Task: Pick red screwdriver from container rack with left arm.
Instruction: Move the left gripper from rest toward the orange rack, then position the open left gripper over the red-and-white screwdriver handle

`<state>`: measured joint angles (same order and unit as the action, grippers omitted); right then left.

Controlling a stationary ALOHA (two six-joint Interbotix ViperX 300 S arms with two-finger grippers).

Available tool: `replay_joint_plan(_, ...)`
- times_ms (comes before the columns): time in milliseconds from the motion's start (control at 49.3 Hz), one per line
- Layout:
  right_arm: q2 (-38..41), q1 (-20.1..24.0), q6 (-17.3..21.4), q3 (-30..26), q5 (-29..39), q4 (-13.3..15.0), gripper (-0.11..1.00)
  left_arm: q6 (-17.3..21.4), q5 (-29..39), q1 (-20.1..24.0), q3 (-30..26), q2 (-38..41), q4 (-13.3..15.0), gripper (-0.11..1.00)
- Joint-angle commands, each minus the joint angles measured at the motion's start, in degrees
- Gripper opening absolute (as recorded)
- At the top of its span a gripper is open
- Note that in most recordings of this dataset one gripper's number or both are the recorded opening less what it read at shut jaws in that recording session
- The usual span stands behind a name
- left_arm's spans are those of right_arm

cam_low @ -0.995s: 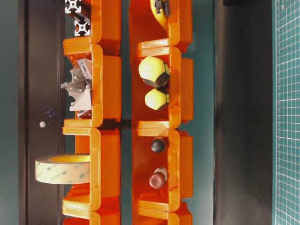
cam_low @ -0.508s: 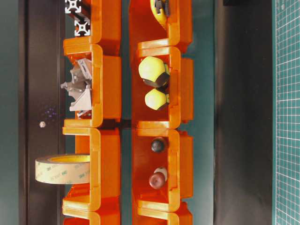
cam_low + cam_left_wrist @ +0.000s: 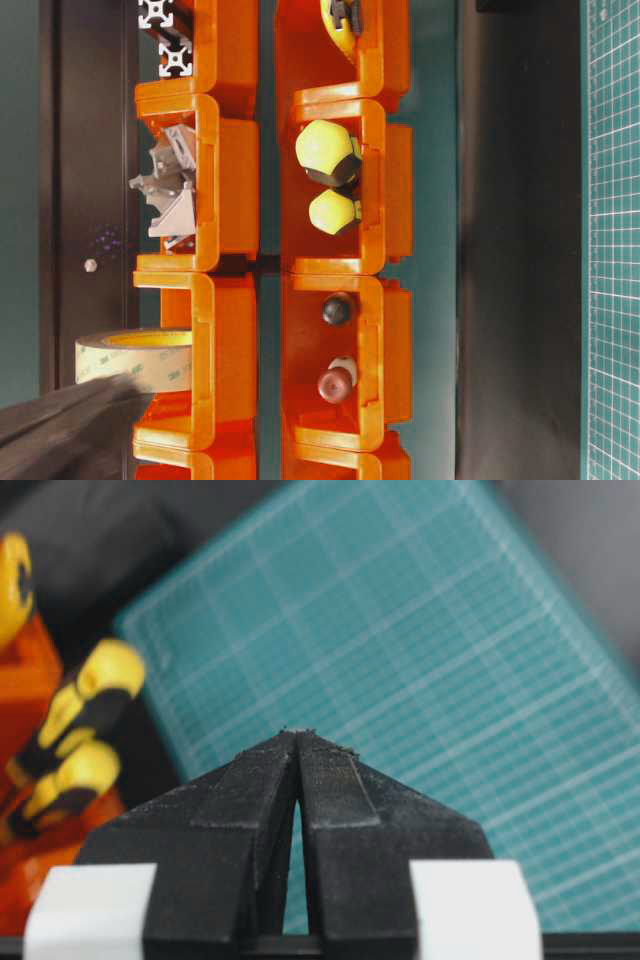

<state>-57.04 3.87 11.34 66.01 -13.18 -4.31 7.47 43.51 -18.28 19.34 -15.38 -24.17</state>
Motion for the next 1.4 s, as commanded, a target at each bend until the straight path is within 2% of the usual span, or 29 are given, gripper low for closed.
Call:
replay_joint_plan(0,0.44,0.0,0.0,-1.76,0.35,-0.09,0.0,-3.6,6.59,-1.49,-3.43,1.41,-7.47,0.0)
replay_joint_plan(41,0.44,0.0,0.0,-1.76,0.53,-0.09,0.0,-6.42,10.2,-2.55,-3.96,2.2,-11.69,0.0)
replay_joint_plan(61,0.44,0.0,-0.09,-1.76,0.62,-0.09,0.0,-9.14,12.83,-3.6,-4.31,2.64,-15.29,0.0)
replay_joint_plan(142,0.53,0.0,-0.18,-1.67,0.97,0.0,0.0,-17.4,18.9,-6.06,-4.04,3.87,-24.17,0.0)
replay_joint_plan(203,0.62,0.0,-0.26,-1.67,1.23,0.09,0.0,-23.99,22.5,-7.21,-3.25,4.75,-29.18,0.0)
replay_joint_plan(264,0.7,0.0,-0.26,-1.67,1.58,0.26,0.0,-29.36,25.49,-8.0,-2.2,5.71,-32.43,0.0)
replay_joint_plan(345,0.62,0.0,-0.26,-1.58,1.93,0.26,0.0,-32.78,28.21,-8.44,-1.32,7.47,-32.78,0.0)
replay_joint_plan(487,0.26,0.0,-0.26,-1.58,2.81,0.18,0.0,-32.87,31.46,-9.49,-0.44,10.28,-33.13,0.0)
replay_joint_plan(731,0.0,0.0,-0.62,-1.14,7.12,0.26,0.0,-33.22,31.82,-9.4,1.23,13.01,-35.6,0.0)
replay_joint_plan(1076,-1.58,0.0,-0.97,0.09,10.55,1.67,0.0,-33.05,30.67,-8.35,1.05,13.1,-35.68,0.0)
replay_joint_plan(1380,-2.9,0.0,-0.97,0.79,11.25,1.67,0.0,-32.43,29.53,-4.83,0.35,13.1,-35.6,0.0)
